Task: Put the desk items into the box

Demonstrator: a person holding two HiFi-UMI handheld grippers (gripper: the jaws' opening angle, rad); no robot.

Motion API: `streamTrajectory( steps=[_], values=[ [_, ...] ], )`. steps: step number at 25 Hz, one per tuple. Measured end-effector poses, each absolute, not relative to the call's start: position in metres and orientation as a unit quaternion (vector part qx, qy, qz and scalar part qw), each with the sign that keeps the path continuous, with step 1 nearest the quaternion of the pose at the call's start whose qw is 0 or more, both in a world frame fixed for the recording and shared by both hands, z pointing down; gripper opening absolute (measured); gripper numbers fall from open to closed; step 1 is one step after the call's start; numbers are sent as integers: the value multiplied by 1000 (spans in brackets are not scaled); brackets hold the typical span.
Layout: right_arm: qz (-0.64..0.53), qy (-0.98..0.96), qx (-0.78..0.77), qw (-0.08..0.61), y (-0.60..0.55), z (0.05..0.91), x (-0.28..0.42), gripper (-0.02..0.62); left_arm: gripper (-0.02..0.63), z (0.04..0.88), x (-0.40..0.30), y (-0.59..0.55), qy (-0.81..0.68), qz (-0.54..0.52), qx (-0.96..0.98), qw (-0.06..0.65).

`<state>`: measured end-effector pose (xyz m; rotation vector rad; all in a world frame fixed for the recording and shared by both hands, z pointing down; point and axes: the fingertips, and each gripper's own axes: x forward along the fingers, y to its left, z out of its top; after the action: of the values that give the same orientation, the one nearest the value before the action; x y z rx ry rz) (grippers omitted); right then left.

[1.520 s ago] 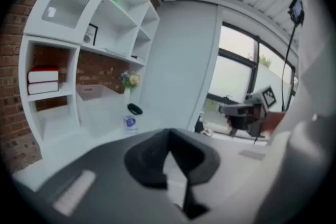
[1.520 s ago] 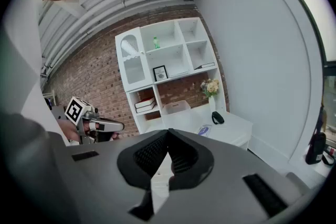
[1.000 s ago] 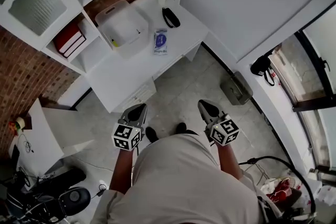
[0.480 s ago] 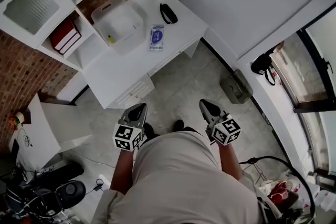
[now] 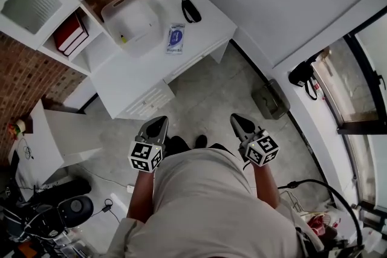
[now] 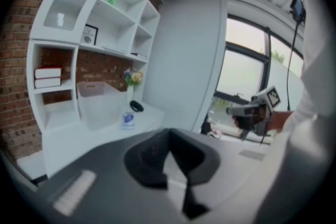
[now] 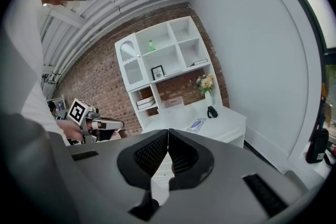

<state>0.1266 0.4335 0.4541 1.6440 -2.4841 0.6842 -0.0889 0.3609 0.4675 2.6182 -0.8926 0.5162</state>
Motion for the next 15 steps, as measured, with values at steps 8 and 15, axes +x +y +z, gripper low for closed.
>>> streamTrajectory(
  steps=[8,15],
  values=[
    [229,-811,538,28,434,457,140,2,3,474,-79,364,-317,186,915,168],
    [230,-805,546,22,414,453,148,2,3,473,-69,339,-311,186,917,167]
  ],
)
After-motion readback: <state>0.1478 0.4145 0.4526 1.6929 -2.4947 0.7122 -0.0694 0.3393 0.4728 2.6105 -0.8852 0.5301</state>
